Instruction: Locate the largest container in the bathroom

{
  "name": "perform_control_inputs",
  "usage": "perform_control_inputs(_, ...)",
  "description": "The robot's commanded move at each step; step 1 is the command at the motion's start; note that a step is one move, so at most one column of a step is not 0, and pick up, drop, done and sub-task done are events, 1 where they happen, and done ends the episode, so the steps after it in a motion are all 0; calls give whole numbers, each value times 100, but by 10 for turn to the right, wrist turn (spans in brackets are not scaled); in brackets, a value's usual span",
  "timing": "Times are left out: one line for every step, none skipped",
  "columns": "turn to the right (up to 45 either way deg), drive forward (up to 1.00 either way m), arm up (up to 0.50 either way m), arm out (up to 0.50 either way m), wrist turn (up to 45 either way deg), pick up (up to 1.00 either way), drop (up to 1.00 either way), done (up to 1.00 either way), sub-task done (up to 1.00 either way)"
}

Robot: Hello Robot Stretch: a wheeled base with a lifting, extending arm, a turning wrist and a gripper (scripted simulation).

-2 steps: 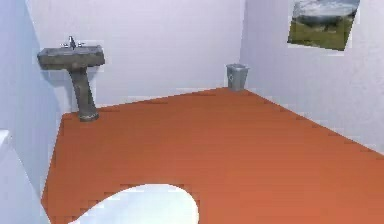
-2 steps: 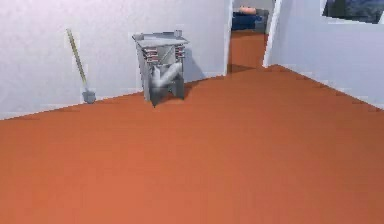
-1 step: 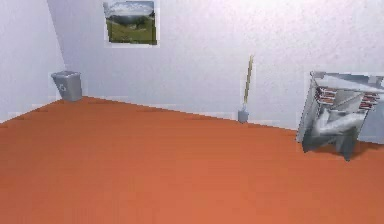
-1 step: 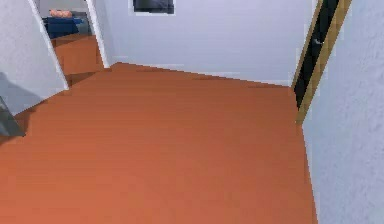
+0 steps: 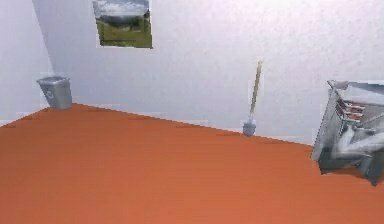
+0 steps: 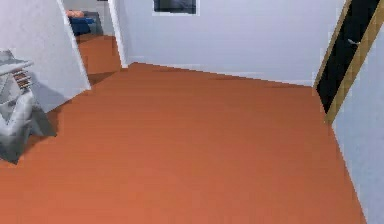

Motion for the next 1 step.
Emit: perform_control_inputs(-450, 0, 0, 0, 0, 0, 0, 0, 0)
